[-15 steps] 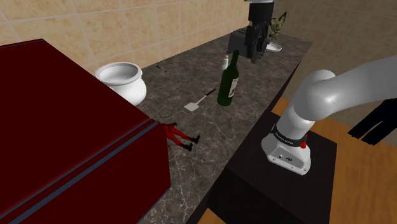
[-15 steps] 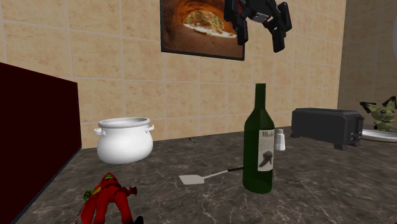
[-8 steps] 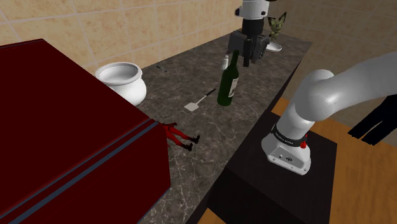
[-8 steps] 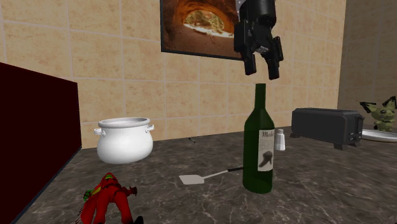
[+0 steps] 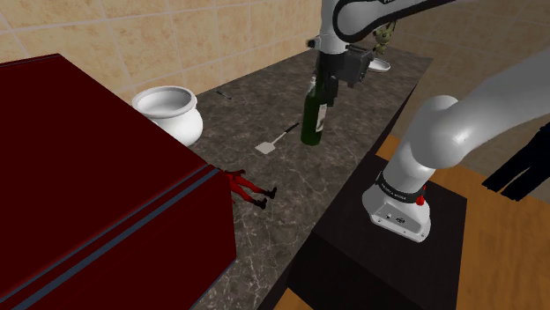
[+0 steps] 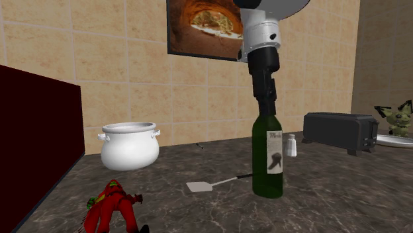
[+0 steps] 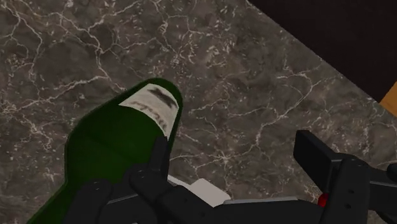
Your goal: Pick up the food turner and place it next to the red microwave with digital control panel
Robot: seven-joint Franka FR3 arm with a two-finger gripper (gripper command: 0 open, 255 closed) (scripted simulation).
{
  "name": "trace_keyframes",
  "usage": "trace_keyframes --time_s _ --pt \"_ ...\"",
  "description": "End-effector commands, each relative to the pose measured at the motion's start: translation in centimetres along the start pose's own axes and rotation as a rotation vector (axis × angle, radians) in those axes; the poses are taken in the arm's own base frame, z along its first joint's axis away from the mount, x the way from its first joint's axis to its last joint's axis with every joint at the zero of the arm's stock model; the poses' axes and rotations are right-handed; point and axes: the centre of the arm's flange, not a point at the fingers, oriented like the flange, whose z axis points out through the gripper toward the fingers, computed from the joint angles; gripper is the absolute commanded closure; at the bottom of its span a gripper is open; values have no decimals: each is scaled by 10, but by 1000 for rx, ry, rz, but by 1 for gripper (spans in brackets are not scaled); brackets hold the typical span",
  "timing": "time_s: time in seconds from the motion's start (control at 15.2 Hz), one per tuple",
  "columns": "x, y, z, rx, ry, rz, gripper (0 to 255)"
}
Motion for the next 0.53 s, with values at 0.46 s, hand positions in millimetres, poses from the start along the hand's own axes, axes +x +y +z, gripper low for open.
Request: trace_keyframes --time_s 0.46 --pt "61 49 79 -67 23 -435 0"
